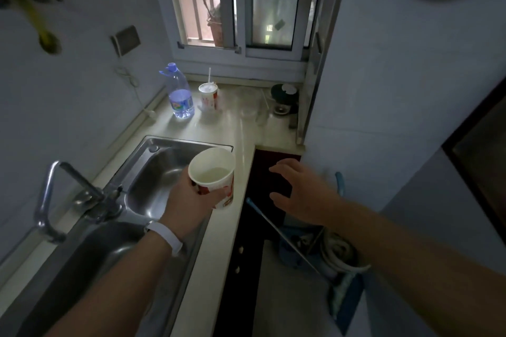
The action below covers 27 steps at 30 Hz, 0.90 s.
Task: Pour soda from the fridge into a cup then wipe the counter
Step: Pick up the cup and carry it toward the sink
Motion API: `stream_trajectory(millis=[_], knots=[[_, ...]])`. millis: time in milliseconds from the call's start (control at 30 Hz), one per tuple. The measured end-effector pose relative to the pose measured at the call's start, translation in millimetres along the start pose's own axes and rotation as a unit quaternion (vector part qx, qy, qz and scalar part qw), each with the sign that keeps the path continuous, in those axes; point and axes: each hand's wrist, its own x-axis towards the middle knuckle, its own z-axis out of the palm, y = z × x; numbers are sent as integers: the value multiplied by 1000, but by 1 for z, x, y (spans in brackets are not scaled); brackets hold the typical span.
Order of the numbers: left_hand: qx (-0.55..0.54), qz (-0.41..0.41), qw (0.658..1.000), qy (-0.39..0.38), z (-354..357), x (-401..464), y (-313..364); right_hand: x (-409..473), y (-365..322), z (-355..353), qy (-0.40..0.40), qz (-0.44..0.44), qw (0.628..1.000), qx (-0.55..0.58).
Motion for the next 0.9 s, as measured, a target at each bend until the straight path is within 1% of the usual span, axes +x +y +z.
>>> stream_trajectory(millis=[200, 433, 633, 800, 900], knots=[[-18, 11, 1000, 5, 1, 44, 0, 52, 11, -13, 1, -9, 1000, -6], [-4, -3, 999, 35, 17, 98, -1, 114, 37, -23, -4, -54, 998, -15], [-2, -20, 998, 62, 48, 148, 10, 170, 76, -48, -24, -111, 993, -39], [-20, -22, 996, 82, 71, 186, 25, 217, 108, -68, -18, -170, 984, -54], [-23, -26, 993, 111, 77, 202, 28, 240, 120, -73, -26, -195, 978, -66]])
